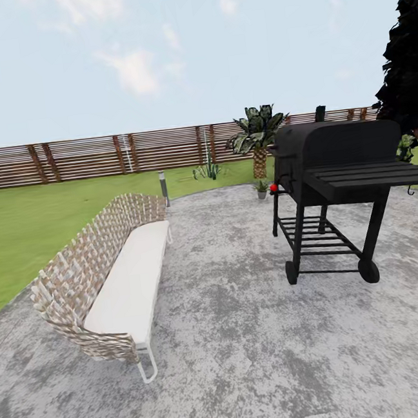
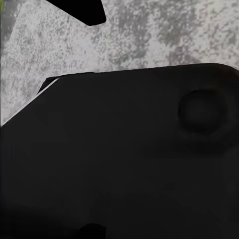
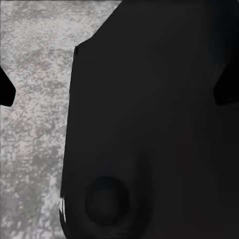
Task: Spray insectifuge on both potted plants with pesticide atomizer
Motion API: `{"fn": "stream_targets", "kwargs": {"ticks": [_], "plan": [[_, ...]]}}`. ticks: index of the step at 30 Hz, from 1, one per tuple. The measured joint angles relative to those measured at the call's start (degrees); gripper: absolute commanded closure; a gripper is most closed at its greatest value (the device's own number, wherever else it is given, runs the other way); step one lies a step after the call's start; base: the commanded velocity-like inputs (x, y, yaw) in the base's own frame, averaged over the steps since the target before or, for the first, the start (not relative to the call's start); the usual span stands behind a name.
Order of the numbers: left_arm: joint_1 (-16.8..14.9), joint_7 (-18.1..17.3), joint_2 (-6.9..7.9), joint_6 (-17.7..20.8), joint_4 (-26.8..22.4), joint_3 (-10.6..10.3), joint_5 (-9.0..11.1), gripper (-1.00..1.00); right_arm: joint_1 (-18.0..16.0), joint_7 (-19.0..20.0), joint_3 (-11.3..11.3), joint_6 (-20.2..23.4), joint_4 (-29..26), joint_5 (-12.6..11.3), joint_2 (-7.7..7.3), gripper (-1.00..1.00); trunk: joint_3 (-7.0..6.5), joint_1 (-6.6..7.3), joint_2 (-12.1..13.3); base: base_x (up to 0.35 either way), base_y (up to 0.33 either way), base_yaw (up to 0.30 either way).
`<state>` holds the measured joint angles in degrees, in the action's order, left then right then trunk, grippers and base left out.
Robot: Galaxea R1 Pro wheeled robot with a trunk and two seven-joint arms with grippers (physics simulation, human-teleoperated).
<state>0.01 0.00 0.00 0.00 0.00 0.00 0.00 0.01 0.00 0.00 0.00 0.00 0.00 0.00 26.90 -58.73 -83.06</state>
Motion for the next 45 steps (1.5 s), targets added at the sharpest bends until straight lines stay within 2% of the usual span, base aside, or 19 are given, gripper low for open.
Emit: {"fn": "stream_targets", "kwargs": {"ticks": [4,6,9,13,20,33,35,36,37,39,41,42,45], "plan": [[-1.3,0.1,1.09,-1.2,-1.3,0.1,0.1,-1.00,-1.3,-0.4,-0.5,-1.2,-1.3,0.2,-0.10,-1.00,-0.04,-0.01,0.0,0.000,0.000,0.000],[-2.0,-0.1,0.45,-1.7,-2.0,0.1,0.1,-1.00,-2.0,-0.2,-0.2,-1.7,-2.0,0.1,0.33,-1.00,-0.04,-0.01,0.0,0.000,0.000,0.000],[-1.0,-0.2,-0.39,-1.3,-1.1,0.1,0.1,-1.00,-2.8,-0.1,0.0,-1.5,-3.0,-0.1,1.22,-1.00,-0.03,-0.01,0.0,0.000,0.000,0.000],[0.3,-0.3,-0.65,-0.2,0.2,0.1,0.1,-1.00,-3.2,-0.1,-0.1,-0.3,-2.5,-0.2,2.47,-1.00,-0.01,0.00,0.0,0.000,0.000,0.000],[1.6,-0.3,-0.74,1.7,1.6,0.2,0.2,-1.00,-3.2,0.0,-0.2,1.5,-2.3,-0.2,2.70,-1.00,-0.02,0.00,0.0,0.000,0.000,-0.066],[1.4,-0.4,-0.47,1.7,0.3,-0.2,0.1,-1.00,-3.2,0.1,-0.4,1.5,-2.6,-0.2,2.56,-1.00,-0.02,0.00,0.0,0.000,0.000,-0.283],[1.2,-0.3,-0.05,1.6,-0.4,-0.2,0.0,-1.00,-3.2,0.1,-0.4,1.3,-3.3,-0.2,2.09,-1.00,-0.02,0.00,0.0,0.000,0.000,-0.300],[1.1,-0.2,0.20,1.6,-2.4,-0.1,0.0,-1.00,-3.3,0.0,-0.4,1.3,-5.8,-0.2,1.98,-1.00,-0.03,0.00,0.0,0.000,0.000,-0.300],[0.9,0.0,1.24,1.6,-3.5,-0.1,0.0,-1.00,-3.3,-0.1,-0.4,1.3,-7.7,-0.2,1.68,-1.00,-0.03,0.00,0.0,0.000,0.000,-0.300],[0.8,0.1,2.07,1.5,-4.5,-0.1,0.0,-1.00,-3.2,-0.1,-0.4,1.0,-9.1,-0.2,1.27,-1.00,-0.02,0.00,0.0,0.000,0.000,-0.299],[0.7,0.3,3.12,1.2,-7.3,0.0,-0.1,-1.00,-3.2,-0.2,-0.5,-0.4,-12.1,-0.2,0.39,-1.00,-0.02,0.00,0.0,0.000,0.000,-0.296],[0.6,0.4,4.34,0.3,-10.7,0.1,-0.1,-1.00,-3.2,-0.2,-0.6,-2.5,-14.5,-0.2,-0.48,-1.00,-0.04,0.00,0.0,0.000,0.000,-0.296],[0.4,0.4,5.25,-1.0,-14.1,0.1,0.0,-1.00,-3.2,-0.2,-1.0,-5.0,-17.8,-0.2,-0.93,-1.00,-0.02,0.00,0.0,0.000,0.000,-0.296]]}}
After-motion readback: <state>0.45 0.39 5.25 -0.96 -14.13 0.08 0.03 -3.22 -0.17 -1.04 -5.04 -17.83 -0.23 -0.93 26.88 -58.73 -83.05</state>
